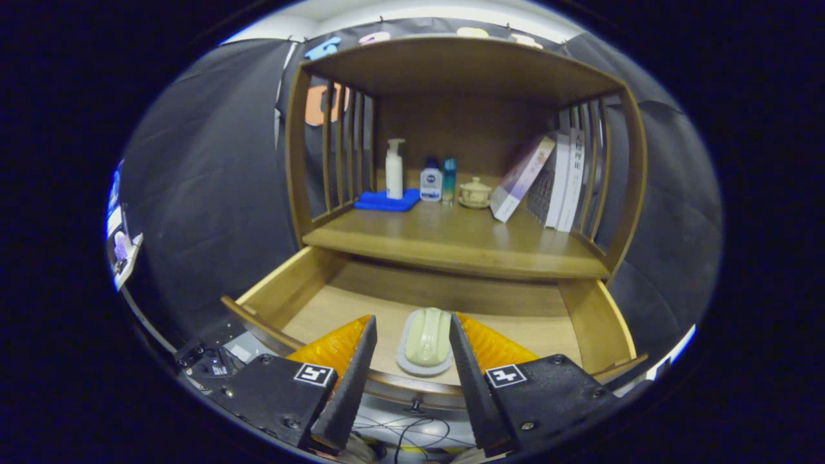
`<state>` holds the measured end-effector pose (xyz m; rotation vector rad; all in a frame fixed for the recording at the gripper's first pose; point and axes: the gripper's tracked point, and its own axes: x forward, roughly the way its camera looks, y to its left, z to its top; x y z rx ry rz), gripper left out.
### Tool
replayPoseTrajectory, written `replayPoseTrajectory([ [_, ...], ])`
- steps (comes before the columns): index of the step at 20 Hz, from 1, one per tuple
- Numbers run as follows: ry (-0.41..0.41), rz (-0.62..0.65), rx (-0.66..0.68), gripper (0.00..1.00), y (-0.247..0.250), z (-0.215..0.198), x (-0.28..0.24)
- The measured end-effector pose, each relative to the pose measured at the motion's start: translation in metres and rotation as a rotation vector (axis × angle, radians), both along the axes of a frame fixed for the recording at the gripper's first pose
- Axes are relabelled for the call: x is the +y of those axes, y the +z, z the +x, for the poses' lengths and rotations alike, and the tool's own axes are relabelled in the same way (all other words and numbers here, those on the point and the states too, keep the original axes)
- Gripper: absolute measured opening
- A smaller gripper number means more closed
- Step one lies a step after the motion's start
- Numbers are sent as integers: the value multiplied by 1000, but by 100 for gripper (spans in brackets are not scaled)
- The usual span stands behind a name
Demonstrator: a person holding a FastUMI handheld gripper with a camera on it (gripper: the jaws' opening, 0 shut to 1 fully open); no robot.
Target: Pull open the drawer, take out the items inside it, and place them on the countertop above the cabinet.
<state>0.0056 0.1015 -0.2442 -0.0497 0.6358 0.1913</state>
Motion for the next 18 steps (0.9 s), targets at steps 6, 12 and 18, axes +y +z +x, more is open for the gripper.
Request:
replayPoseTrajectory([
  [6,-9,-56,169,72,-31,40,-4],
  [12,-8,-89,384,72,-73,56,-2],
  [18,-18,-95,550,68,-105,54,-2],
])
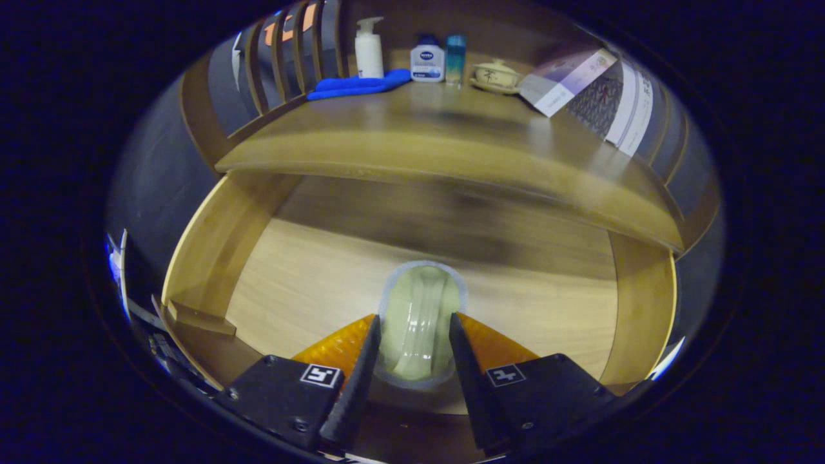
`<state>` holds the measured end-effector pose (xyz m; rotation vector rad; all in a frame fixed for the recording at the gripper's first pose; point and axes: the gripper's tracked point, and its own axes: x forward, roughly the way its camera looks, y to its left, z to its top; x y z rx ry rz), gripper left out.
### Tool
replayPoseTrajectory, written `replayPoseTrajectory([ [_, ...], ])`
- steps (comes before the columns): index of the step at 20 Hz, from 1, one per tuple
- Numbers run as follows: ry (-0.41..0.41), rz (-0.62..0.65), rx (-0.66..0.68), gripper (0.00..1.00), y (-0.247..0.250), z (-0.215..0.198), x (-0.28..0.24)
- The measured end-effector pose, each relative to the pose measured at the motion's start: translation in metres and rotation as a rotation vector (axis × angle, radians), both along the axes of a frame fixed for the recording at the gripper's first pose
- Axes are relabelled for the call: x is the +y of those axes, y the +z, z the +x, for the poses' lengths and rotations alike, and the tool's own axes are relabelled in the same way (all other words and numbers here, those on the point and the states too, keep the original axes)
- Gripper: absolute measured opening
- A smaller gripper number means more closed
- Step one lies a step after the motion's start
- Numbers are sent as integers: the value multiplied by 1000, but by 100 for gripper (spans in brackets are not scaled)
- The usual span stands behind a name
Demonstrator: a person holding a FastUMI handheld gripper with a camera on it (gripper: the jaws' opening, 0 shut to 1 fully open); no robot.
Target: Pull open the drawer, take out the items inside it, and place them on the countertop above the cabinet.
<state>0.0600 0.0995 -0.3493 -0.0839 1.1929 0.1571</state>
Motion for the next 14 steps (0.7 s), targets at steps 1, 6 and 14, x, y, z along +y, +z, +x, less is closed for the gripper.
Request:
replayPoseTrajectory([
  [1,-9,-1,-2,67,3,0,0],
  [6,-19,-6,9,56,3,9,0],
  [14,-31,-11,-21,21,27,16,-6],
])
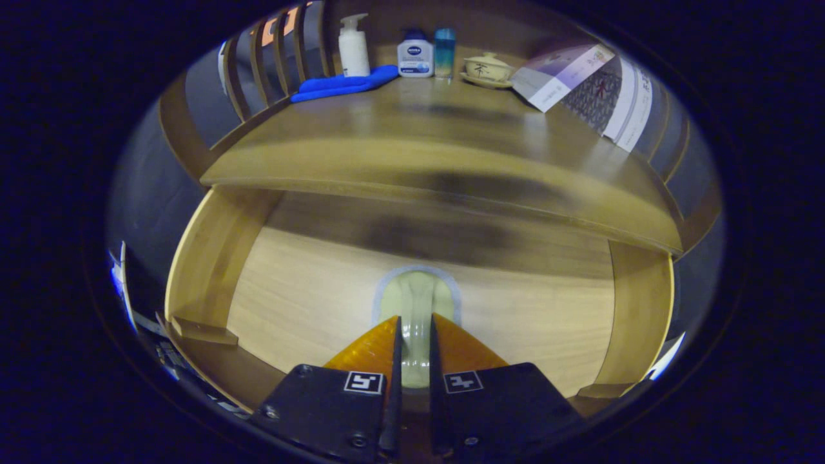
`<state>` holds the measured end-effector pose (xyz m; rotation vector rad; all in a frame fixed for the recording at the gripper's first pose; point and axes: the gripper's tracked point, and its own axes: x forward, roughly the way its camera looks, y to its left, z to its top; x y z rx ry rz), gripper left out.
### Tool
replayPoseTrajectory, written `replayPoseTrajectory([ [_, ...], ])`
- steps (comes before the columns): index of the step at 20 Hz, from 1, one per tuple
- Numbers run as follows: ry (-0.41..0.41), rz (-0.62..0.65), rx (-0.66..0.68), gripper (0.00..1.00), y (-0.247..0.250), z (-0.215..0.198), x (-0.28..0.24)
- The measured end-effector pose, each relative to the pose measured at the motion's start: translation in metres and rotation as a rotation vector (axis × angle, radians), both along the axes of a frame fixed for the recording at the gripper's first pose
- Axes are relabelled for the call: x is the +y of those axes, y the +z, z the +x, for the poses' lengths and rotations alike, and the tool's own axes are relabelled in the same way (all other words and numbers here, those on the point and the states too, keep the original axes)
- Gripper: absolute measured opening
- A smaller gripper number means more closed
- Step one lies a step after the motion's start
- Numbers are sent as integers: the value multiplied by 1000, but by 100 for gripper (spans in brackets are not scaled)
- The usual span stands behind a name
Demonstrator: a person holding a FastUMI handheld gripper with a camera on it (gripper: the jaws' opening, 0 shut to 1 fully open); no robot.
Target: Pull open the drawer, take out the items inside it, and place them on the countertop above the cabinet.
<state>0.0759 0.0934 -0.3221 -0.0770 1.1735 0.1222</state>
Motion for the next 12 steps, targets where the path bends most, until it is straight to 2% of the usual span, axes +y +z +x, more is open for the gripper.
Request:
replayPoseTrajectory([
  [12,-14,28,-108,21,93,8,-22],
])
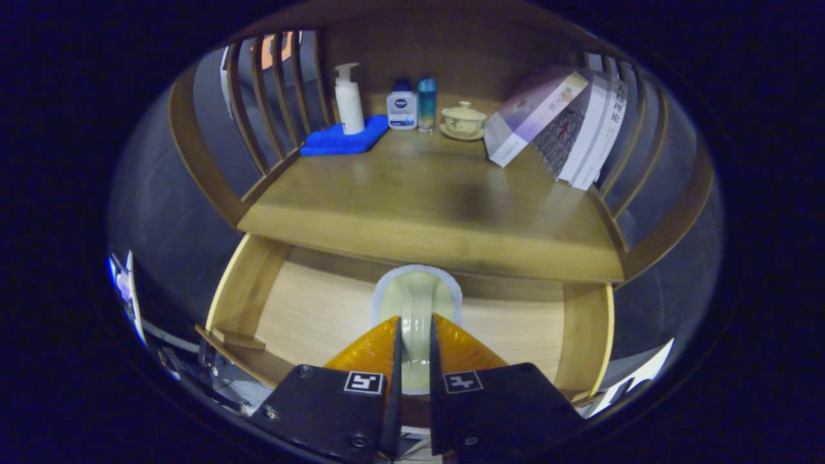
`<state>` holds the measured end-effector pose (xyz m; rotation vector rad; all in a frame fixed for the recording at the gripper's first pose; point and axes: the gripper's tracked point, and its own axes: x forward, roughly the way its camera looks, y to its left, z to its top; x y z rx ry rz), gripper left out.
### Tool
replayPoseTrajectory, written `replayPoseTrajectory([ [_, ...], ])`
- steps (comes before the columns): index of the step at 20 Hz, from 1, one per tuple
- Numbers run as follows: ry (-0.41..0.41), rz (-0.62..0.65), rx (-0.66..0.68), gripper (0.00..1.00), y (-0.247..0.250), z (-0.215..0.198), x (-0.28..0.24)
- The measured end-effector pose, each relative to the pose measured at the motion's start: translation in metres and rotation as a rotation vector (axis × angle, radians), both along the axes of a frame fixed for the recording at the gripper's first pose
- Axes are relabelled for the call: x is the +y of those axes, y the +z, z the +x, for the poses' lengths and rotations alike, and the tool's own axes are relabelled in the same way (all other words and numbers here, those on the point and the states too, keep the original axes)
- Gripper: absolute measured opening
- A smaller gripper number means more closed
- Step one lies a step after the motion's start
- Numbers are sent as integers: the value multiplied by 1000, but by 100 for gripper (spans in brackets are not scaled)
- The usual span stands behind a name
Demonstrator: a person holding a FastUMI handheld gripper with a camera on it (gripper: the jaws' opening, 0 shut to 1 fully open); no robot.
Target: Pull open the drawer, take out the items inside it, and place them on the countertop above the cabinet.
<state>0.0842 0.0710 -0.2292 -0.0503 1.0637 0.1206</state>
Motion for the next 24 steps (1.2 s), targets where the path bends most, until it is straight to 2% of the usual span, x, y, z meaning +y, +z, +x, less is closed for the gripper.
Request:
replayPoseTrajectory([
  [6,1,-11,-34,21,30,28,-6],
  [10,-28,-27,-49,21,45,65,-8],
  [16,-20,-50,-57,20,56,116,1],
  [24,-50,-77,-37,21,34,189,14],
])
